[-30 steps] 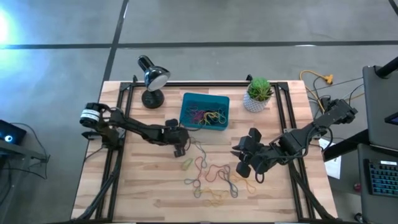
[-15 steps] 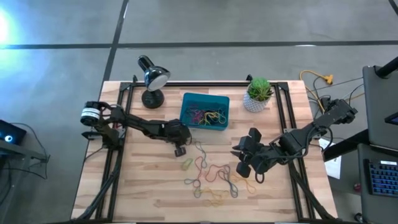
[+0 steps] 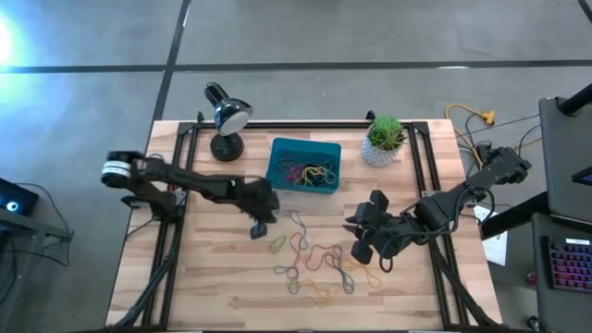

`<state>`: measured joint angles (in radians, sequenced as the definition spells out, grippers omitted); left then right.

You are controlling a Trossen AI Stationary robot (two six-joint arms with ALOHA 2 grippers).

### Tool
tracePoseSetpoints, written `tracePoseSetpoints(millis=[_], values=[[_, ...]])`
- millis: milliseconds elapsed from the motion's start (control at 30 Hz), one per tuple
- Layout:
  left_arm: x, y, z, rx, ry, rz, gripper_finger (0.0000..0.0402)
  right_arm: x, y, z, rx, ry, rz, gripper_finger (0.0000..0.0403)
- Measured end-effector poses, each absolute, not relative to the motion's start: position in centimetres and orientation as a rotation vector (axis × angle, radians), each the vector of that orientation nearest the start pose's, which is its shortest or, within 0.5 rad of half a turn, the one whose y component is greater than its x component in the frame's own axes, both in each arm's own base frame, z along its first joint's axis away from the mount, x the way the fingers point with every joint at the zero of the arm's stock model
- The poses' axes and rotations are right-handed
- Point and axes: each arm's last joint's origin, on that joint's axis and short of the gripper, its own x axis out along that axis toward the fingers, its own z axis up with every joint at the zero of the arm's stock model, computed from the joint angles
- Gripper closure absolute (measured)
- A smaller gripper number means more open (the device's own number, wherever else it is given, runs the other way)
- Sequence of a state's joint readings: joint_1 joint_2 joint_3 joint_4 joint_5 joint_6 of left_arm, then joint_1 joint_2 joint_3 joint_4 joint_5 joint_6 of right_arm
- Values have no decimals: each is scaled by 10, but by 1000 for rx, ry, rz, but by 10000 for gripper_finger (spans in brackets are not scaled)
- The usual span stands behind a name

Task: Pick and place rubber bands into bin
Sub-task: Put the blue rubber band into the blue bin

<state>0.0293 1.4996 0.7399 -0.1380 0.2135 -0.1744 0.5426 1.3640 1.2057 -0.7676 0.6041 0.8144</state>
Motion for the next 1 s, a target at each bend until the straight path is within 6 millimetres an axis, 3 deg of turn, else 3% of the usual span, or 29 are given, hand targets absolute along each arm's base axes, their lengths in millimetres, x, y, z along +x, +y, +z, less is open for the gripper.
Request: tracePoseSetpoints(millis=[167, 267, 633, 1000], values=[[274, 2, 192, -295, 766, -179, 401, 242, 126, 309, 265, 688, -356, 337], [272, 5, 201, -263, 720, -109, 401, 241, 126, 308, 264, 690, -356, 336], [282, 11, 160, -141, 867, 26, 395, 243, 128, 304, 291, 667, -348, 329], [287, 11, 150, -95, 907, 31, 260, 243, 127, 298, 302, 683, -355, 329]])
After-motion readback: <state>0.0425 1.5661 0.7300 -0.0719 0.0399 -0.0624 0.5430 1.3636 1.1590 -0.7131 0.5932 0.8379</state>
